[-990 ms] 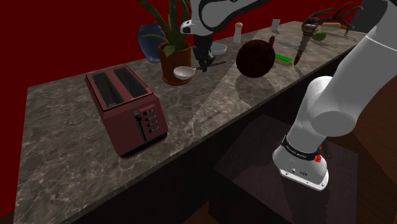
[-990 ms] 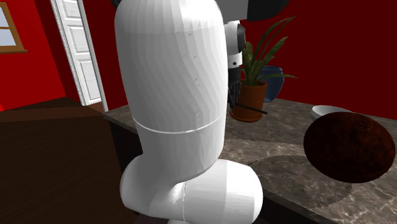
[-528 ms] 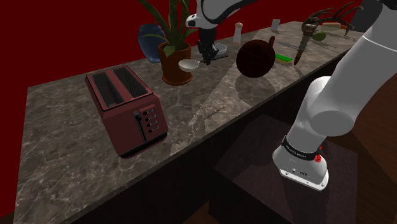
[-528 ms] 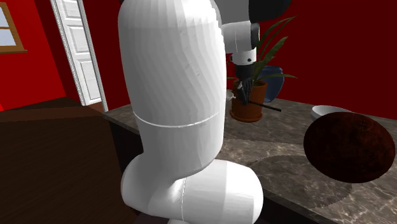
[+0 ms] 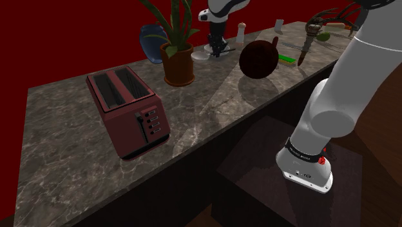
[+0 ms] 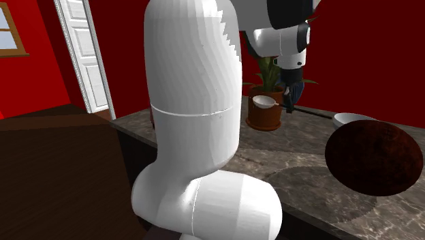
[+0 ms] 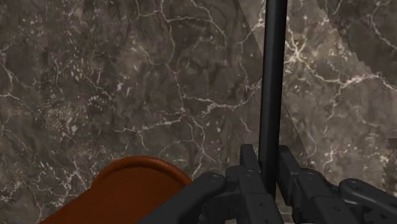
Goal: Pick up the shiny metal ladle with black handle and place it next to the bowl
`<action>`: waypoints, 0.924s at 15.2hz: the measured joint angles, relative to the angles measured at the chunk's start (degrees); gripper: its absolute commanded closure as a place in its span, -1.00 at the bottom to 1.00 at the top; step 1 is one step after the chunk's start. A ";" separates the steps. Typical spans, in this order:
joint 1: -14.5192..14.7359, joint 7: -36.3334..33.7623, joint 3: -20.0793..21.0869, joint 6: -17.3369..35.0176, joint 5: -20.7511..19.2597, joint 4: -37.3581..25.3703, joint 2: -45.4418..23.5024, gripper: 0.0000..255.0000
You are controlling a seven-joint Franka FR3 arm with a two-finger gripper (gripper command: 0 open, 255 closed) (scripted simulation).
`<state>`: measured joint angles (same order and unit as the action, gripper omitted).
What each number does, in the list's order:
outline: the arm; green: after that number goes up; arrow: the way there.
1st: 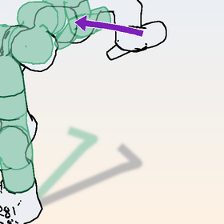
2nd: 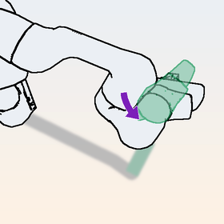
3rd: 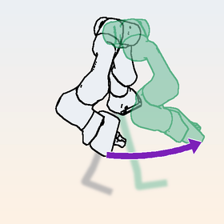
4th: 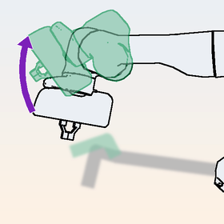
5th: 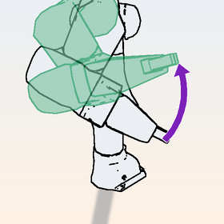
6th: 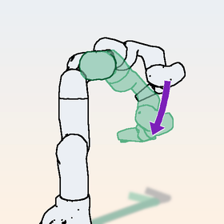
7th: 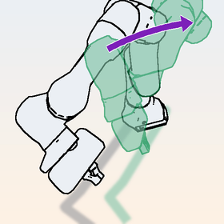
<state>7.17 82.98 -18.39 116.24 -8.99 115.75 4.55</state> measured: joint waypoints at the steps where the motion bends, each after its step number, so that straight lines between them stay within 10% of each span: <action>1: -0.54 1.49 -0.74 0.15 0.48 -1.15 -1.18 1.00; 14: -4.14 9.87 -4.34 4.92 4.44 -5.16 -9.64 1.00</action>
<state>3.02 92.85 -22.73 121.16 -4.55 110.59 -5.09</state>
